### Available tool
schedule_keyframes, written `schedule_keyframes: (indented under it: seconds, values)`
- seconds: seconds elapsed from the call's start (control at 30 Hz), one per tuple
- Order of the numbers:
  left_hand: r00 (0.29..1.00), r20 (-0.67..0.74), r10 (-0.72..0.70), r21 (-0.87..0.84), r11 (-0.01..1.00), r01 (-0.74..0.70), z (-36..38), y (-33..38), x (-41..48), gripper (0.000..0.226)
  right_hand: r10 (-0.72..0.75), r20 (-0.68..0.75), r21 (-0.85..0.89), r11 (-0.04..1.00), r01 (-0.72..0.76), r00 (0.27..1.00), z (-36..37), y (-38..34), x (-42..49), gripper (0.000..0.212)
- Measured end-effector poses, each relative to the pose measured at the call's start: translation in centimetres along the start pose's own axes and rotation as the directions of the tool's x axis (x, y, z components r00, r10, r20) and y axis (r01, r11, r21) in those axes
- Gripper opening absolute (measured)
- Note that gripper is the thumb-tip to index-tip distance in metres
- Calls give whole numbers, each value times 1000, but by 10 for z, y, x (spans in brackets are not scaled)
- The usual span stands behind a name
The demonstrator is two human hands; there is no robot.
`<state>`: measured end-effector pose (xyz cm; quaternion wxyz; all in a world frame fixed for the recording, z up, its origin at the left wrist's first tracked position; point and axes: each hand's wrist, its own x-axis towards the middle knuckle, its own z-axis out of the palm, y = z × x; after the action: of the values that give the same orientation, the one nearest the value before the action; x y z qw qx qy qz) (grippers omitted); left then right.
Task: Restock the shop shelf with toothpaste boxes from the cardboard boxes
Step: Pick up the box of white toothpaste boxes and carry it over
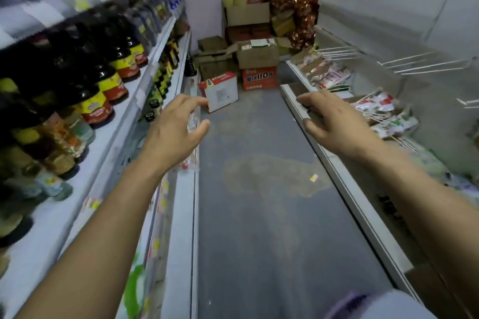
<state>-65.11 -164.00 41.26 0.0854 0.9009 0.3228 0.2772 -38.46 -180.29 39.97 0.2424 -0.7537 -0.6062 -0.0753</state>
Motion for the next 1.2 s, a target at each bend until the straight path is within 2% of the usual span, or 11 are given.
schedule_keyframes:
  seconds: [0.17, 0.4, 0.53, 0.8, 1.0, 1.2]
  values:
    - [998, 64, 5, 60, 998, -9, 38, -64, 122, 34, 66, 49, -83, 995, -62, 997, 39, 43, 124, 41]
    - [995, 104, 11, 39, 999, -15, 141, -131, 311, 40, 59, 58, -110, 993, -52, 997, 111, 140, 309, 44]
    - [988, 146, -56, 33, 998, 52, 198, -173, 423, 42, 77, 119, -131, 990, -61, 990, 153, 202, 422, 46]
    - [983, 137, -122, 195, 976, 94, 288, -274, 636, 43, 62, 216, -132, 991, -34, 975, 241, 306, 655, 48]
    - [989, 107, -99, 108, 990, 88, 353, -370, 819, 44, 101, 126, -56, 994, -94, 987, 317, 380, 837, 45]
    - [986, 142, -83, 69, 995, 74, 405, -443, 1006, 42, 186, 68, 4, 982, -187, 980, 361, 459, 1003, 46]
